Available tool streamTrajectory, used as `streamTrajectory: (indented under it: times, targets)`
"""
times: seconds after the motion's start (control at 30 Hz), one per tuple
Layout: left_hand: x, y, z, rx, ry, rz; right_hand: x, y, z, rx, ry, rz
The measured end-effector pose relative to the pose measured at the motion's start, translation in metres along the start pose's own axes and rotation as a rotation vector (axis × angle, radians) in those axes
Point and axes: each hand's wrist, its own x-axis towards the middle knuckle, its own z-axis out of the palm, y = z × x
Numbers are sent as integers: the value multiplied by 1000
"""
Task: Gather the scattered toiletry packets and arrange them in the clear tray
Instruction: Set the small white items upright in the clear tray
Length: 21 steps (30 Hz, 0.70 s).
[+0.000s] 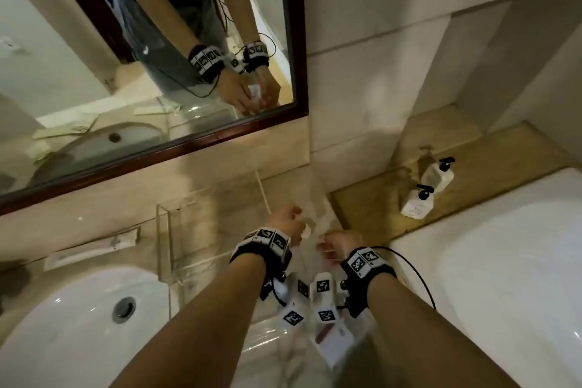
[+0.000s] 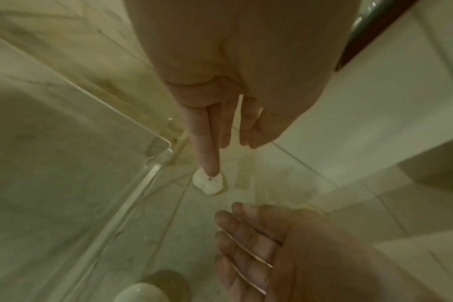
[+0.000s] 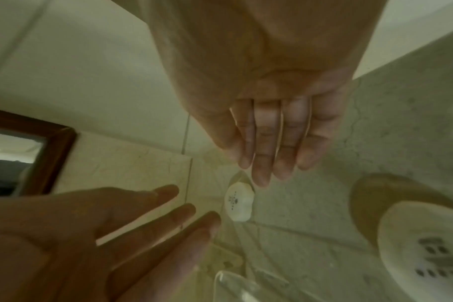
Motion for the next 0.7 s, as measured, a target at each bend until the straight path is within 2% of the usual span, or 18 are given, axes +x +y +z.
streamTrajectory:
  times: [0.13, 0.23, 0.47, 0.7]
  targets:
    - [19, 7, 7, 432, -67, -14, 6, -6, -2, -10, -141, 77]
    - [32, 6, 11, 555, -125, -38, 4, -11, -2, -35, -182, 32]
    - [49, 0, 5, 578, -105, -55, 20, -17, -1, -61, -194, -3]
    - [59, -10, 5, 312, -100, -111, 24, -13, -6, -34, -142, -54]
